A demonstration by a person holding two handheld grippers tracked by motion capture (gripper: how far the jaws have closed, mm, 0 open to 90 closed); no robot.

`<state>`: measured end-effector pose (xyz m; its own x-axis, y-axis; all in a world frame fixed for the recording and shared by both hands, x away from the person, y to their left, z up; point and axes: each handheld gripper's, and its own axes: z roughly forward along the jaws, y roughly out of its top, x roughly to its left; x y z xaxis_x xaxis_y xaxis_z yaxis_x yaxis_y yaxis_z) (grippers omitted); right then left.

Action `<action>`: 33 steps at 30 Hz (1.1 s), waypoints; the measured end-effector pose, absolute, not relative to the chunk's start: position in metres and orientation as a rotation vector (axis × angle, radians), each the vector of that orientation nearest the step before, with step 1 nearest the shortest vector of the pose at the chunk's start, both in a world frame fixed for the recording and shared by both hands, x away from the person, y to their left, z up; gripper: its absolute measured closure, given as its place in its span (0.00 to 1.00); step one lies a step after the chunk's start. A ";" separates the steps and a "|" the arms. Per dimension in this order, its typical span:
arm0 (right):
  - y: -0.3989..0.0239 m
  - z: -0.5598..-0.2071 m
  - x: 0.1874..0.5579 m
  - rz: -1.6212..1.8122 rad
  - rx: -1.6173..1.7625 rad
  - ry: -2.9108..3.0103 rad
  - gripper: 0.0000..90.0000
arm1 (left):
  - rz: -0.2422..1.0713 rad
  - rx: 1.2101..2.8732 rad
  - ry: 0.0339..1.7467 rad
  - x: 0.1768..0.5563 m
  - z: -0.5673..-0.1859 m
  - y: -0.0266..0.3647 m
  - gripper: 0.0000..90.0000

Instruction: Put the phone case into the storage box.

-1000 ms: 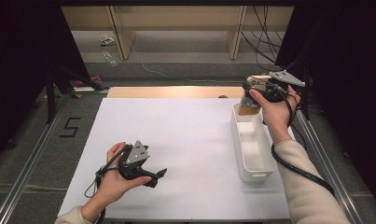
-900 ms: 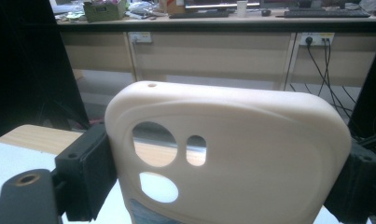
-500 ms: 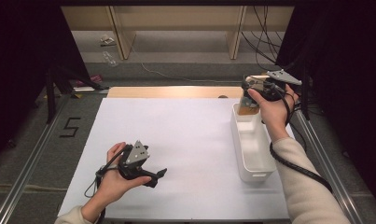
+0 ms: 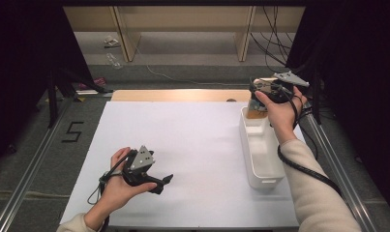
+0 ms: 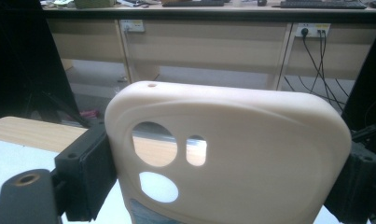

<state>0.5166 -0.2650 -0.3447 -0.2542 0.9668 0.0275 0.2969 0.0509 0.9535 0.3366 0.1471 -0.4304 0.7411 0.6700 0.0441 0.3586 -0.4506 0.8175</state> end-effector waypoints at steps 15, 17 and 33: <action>-0.262 -0.351 0.525 1.200 1.305 1.651 0.14 | 0.457 2.087 0.771 0.337 -0.431 0.147 0.00; -0.262 -0.353 0.527 1.194 1.305 1.656 0.14 | 0.458 2.084 0.770 0.337 -0.431 0.147 0.00; -0.259 -0.373 0.535 1.139 1.339 1.706 0.14 | 0.457 2.084 0.768 0.337 -0.431 0.147 0.00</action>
<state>0.5349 -0.2592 -0.3726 -0.2411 0.9705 0.0053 0.3767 0.0886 0.9221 0.3367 0.1470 -0.4307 0.7450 0.6656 0.0447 0.3563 -0.4537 0.8168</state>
